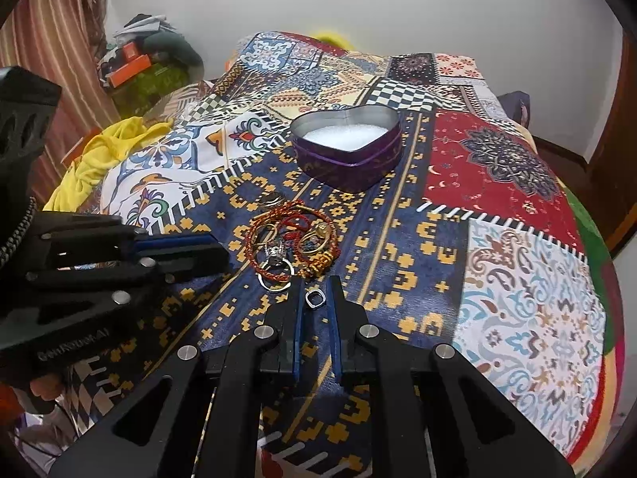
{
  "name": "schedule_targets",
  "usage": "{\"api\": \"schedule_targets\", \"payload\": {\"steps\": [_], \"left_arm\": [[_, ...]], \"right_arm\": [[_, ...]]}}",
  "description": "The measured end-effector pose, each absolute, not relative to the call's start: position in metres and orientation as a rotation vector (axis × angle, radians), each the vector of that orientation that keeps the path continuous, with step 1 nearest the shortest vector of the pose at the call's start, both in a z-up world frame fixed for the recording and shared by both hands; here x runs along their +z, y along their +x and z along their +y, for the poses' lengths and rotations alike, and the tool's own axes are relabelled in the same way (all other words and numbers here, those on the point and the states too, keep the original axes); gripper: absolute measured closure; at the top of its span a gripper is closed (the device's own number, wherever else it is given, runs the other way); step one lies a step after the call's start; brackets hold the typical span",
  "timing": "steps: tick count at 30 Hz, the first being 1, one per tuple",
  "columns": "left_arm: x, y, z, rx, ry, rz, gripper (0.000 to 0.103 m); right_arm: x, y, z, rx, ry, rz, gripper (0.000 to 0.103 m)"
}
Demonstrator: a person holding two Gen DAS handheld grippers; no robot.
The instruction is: Organize jewelry
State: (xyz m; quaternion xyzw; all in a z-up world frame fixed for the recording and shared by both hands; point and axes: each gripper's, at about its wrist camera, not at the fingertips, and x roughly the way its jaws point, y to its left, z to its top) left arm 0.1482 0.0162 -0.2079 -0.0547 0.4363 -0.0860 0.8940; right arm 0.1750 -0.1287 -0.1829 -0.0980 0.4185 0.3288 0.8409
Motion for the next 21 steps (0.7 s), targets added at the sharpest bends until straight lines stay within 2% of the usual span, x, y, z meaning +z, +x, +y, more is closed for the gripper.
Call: {"api": "schedule_targets", "payload": {"steps": [21], "left_arm": [[-0.112, 0.14, 0.028, -0.146, -0.069, 0.67, 0.094]], "right_arm": [[-0.11, 0.17, -0.136, 0.634, -0.14, 0.703, 0.093]]}}
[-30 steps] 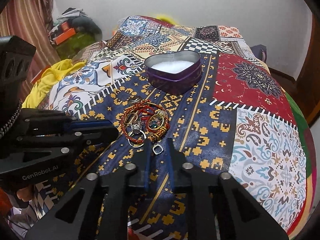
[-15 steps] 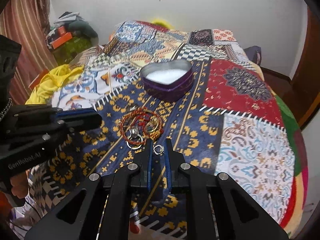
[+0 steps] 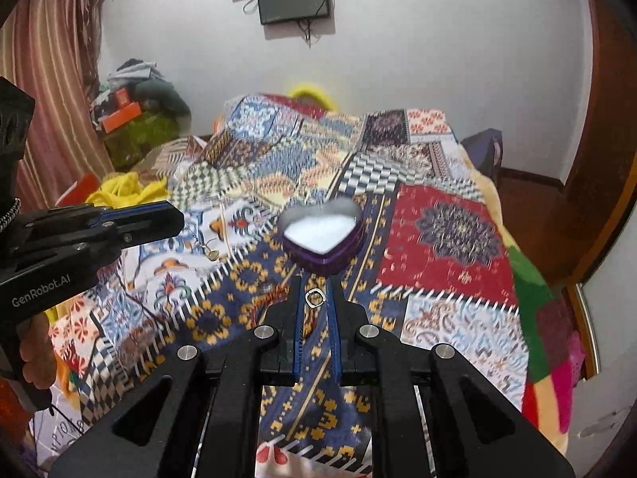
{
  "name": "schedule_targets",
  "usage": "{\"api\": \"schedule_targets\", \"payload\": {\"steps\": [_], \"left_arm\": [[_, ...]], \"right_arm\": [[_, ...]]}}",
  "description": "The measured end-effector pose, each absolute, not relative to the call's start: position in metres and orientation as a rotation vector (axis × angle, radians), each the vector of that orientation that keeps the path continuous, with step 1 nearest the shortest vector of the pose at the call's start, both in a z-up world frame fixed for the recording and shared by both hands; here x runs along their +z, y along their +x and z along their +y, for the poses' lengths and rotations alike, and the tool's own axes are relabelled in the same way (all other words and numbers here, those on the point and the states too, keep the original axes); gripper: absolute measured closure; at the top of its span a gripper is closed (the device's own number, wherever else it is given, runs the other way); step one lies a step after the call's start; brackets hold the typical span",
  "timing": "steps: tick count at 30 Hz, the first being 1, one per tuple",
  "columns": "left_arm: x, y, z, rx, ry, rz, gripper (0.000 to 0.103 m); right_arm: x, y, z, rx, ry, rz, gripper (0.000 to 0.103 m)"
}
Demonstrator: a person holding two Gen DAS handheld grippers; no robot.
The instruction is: Organize jewelry
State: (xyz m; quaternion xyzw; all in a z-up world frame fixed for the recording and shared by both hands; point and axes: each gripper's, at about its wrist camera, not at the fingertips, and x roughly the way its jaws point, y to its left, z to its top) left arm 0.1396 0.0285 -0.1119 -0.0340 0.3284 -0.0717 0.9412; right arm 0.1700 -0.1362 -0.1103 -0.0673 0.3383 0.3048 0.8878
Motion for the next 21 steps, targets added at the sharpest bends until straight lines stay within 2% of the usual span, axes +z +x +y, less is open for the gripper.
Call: {"api": "schedule_targets", "payload": {"steps": [10, 21], "left_arm": [[-0.1, 0.166, 0.033, -0.166, -0.069, 0.644, 0.094], [-0.113, 0.214, 0.042, -0.198, -0.1, 0.681, 0.094]], "right_arm": [[-0.095, 0.187, -0.13, 0.614, -0.135, 0.637, 0.093], [-0.11, 0.223, -0.121, 0.615, -0.136, 0.667, 0.093]]}}
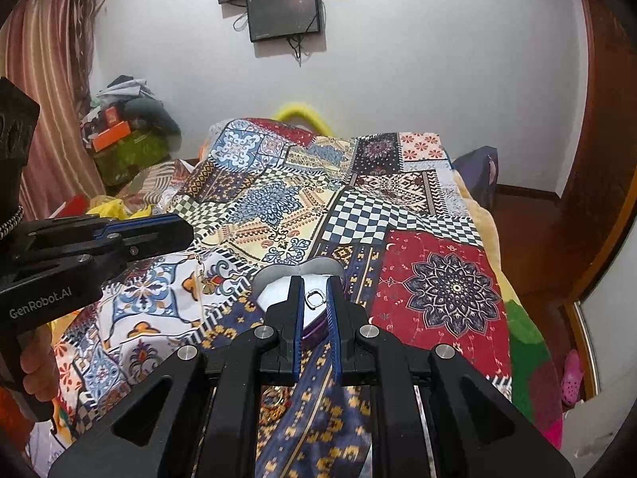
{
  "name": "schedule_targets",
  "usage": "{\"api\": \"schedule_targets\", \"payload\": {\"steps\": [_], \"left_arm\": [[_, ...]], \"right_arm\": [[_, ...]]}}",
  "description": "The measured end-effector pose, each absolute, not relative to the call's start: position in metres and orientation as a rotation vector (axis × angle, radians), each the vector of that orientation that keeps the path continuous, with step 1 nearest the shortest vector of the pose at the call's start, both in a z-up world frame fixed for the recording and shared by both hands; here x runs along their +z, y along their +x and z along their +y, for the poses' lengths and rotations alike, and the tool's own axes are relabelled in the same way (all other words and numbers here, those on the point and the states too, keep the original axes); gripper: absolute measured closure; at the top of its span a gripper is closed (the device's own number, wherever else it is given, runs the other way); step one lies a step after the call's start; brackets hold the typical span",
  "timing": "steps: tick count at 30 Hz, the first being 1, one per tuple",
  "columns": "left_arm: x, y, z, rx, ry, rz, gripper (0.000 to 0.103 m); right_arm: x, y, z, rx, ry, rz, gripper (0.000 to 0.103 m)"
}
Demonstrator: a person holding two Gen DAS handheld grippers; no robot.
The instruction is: Organize jewelry
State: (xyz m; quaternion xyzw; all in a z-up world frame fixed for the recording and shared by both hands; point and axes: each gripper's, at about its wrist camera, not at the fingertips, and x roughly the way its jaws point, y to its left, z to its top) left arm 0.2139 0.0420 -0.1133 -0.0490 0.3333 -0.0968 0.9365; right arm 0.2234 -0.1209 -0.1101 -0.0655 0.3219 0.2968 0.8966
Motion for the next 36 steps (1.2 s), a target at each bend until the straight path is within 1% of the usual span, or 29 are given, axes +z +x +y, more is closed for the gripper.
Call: {"api": "schedule_targets", "payload": {"steps": [15, 22, 28, 34, 36], "left_arm": [[-0.152, 0.268, 0.037, -0.235, -0.092, 0.784, 0.094], [-0.176, 0.283, 0.038, -0.25, -0.104, 0.864, 0.094], [-0.179, 0.282, 0.042, -0.252, -0.091, 0.871, 0.094], [-0.172, 0.272, 0.053, -0.213, -0.085, 0.854, 0.087], [-0.168, 0.268, 0.056, -0.201, -0.084, 0.849, 0.084]], "right_arm": [[-0.137, 0.27, -0.102, 0.731, -0.16, 0.776, 0.093], [-0.15, 0.283, -0.095, 0.751, -0.188, 0.827, 0.093], [-0.159, 0.288, -0.093, 0.762, -0.195, 0.861, 0.093], [-0.161, 0.282, -0.085, 0.777, -0.239, 0.867, 0.093], [-0.161, 0.28, -0.083, 0.775, -0.254, 0.876, 0.091]]}}
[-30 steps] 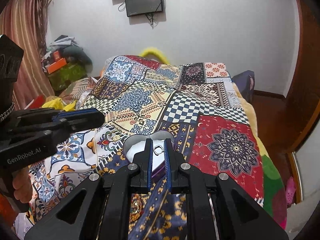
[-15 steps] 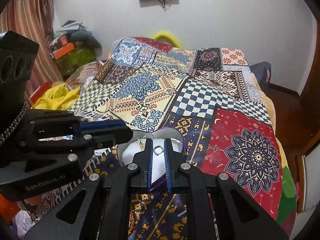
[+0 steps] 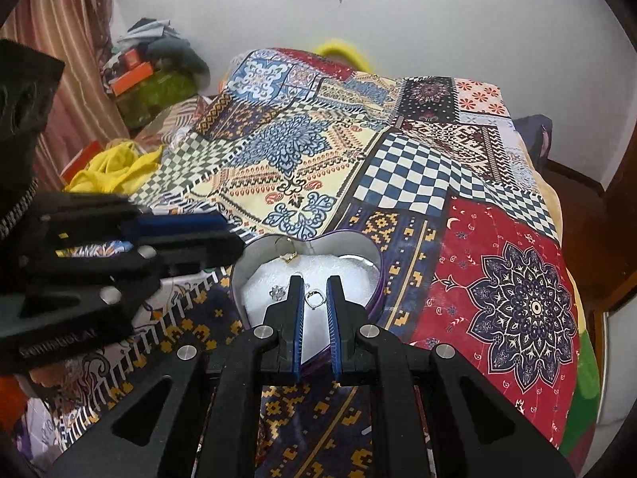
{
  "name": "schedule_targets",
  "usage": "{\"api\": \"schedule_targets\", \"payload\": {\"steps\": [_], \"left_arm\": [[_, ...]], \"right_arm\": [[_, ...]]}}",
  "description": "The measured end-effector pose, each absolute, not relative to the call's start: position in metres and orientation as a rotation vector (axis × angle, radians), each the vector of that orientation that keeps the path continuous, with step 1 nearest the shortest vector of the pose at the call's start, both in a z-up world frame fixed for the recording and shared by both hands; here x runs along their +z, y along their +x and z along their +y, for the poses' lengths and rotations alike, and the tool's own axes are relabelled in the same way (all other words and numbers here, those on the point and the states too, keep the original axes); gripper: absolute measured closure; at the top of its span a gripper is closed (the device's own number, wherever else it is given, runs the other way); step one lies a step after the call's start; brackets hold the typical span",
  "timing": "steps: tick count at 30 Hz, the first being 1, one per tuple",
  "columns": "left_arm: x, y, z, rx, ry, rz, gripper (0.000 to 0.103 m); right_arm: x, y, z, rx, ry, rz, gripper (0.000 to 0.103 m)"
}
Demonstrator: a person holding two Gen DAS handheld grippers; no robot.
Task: Organize jewelry
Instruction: 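Open both tools over the tin's white cushion to drop the pieces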
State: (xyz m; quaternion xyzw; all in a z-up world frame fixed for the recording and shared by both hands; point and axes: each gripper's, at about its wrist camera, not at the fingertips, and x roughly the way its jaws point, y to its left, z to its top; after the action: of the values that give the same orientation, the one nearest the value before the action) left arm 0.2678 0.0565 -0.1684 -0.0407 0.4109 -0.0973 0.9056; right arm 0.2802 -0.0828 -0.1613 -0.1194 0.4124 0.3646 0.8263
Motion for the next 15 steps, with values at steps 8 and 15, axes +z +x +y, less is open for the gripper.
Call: {"api": "schedule_targets", "payload": {"steps": [8, 15], "left_arm": [[-0.154, 0.249, 0.061, -0.167, -0.052, 0.823, 0.073], [-0.141, 0.227, 0.061, -0.146, -0.041, 0.807, 0.065]], "right_arm": [[-0.146, 0.271, -0.091, 0.74, -0.238, 0.853, 0.073], [-0.123, 0.257, -0.107, 0.679, -0.214, 0.803, 0.069]]}}
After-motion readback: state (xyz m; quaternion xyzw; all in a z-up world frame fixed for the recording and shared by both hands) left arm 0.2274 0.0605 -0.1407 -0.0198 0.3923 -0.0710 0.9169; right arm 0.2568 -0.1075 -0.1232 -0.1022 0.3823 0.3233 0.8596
